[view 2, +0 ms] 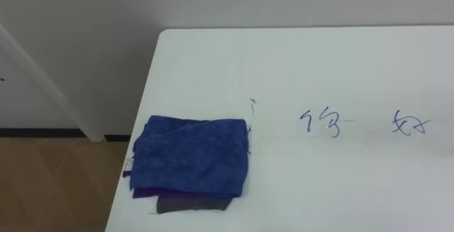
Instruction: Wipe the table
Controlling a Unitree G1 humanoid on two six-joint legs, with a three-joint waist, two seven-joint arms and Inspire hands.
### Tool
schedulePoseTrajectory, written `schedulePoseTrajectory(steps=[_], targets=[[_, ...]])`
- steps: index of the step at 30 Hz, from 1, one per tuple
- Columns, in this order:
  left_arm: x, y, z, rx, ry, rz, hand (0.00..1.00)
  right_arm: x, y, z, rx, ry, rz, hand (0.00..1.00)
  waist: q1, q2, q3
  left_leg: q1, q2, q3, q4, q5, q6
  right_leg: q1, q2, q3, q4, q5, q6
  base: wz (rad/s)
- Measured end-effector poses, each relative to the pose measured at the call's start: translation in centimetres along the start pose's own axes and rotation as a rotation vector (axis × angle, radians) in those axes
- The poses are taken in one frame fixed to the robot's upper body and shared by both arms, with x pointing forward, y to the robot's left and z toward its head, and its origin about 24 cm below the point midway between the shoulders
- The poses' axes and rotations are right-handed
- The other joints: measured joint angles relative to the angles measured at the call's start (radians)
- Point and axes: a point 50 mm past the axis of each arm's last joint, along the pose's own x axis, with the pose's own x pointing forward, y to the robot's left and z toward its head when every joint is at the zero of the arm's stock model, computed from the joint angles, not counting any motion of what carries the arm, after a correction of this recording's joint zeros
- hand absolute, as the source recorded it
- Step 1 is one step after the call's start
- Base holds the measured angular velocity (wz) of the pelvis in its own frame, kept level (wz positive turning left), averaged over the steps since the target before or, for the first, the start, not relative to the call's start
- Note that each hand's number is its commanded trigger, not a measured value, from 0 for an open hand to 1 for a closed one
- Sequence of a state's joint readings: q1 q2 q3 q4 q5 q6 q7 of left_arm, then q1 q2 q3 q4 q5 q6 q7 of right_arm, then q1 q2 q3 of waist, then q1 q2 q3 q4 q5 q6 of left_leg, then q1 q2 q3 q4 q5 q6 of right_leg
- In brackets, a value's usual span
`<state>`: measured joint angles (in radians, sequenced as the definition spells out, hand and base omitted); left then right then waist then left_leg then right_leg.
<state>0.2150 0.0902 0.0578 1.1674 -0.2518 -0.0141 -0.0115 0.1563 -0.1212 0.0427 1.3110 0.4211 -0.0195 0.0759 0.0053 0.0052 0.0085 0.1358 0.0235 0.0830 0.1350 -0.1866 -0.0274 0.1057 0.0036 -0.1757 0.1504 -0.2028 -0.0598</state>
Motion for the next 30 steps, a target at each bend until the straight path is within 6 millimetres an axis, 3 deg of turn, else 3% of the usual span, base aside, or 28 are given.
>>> schedulePoseTrajectory(steps=[6, 9, 12, 15, 19, 22, 26, 30], targets=[[-0.1, 0.5, -0.3, -0.061, 0.012, 0.014, 0.00, -0.2, -1.1, -1.2, 0.154, 0.041, -0.080, 0.00, -0.005, -0.010, -0.0007, 0.018, -0.001, 0.006, 0.001, 0.000, 0.000, 0.014, 0.000, 0.012, 0.000, -0.001, 0.001, -0.04], [-0.2, 1.1, -0.7, -0.104, 0.017, 0.035, 0.00, -0.6, -2.3, -2.3, 0.348, 0.051, -0.150, 0.00, -0.016, -0.017, -0.0016, 0.029, -0.001, 0.003, 0.000, 0.000, 0.000, 0.022, 0.000, 0.012, 0.000, -0.001, 0.001, 0.00], [-0.5, 2.3, -1.3, -0.171, 0.028, 0.080, 0.00, -1.1, -4.0, -3.6, 0.578, 0.066, -0.253, 0.00, -0.055, -0.020, -0.0012, 0.034, -0.002, -0.002, 0.001, 0.000, 0.000, 0.031, 0.000, 0.014, 0.001, -0.003, 0.003, 0.01], [-0.6, 3.3, -1.4, -0.223, 0.034, 0.118, 0.00, -1.9, -6.0, -5.0, 0.805, 0.079, -0.384, 0.00, -0.072, -0.022, -0.0007, 0.046, -0.002, 0.005, 0.001, -0.001, 0.000, 0.035, 0.003, 0.039, 0.004, -0.004, 0.002, -0.06], [-0.8, 4.3, -1.3, -0.261, 0.025, 0.151, 0.00, -2.3, -7.4, -4.8, 1.007, 0.082, -0.519, 0.00, -0.101, -0.036, -0.0021, 0.055, -0.003, 0.024, 0.001, -0.001, 0.001, 0.030, 0.002, 0.059, 0.027, -0.019, 0.003, -0.10], [-0.8, 5.0, -0.9, -0.255, 0.017, 0.163, 0.00, -2.3, -8.2, -3.1, 1.096, 0.063, -0.583, 0.00, -0.119, -0.053, -0.0034, 0.049, -0.004, 0.023, 0.003, -0.001, 0.001, 0.006, 0.000, 0.068, 0.056, -0.026, 0.003, -0.11], [-0.9, 5.7, -0.1, -0.253, -0.013, 0.188, 0.00, -2.8, -10.0, -0.2, 1.127, -0.011, -0.679, 0.00, -0.114, -0.067, -0.0034, 0.047, -0.005, 0.026, 0.003, -0.002, 0.002, -0.005, -0.002, 0.067, 0.071, -0.027, 0.003, -0.04], [-0.7, 5.4, 0.6, -0.225, -0.029, 0.179, 0.00, -3.9, -11.7, 5.8, 1.019, -0.193, -0.776, 0.00, -0.110, -0.063, -0.0025, 0.018, -0.006, 0.034, 0.028, -0.011, 0.012, -0.027, -0.002, 0.071, 0.073, -0.024, 0.009, 0.03]])
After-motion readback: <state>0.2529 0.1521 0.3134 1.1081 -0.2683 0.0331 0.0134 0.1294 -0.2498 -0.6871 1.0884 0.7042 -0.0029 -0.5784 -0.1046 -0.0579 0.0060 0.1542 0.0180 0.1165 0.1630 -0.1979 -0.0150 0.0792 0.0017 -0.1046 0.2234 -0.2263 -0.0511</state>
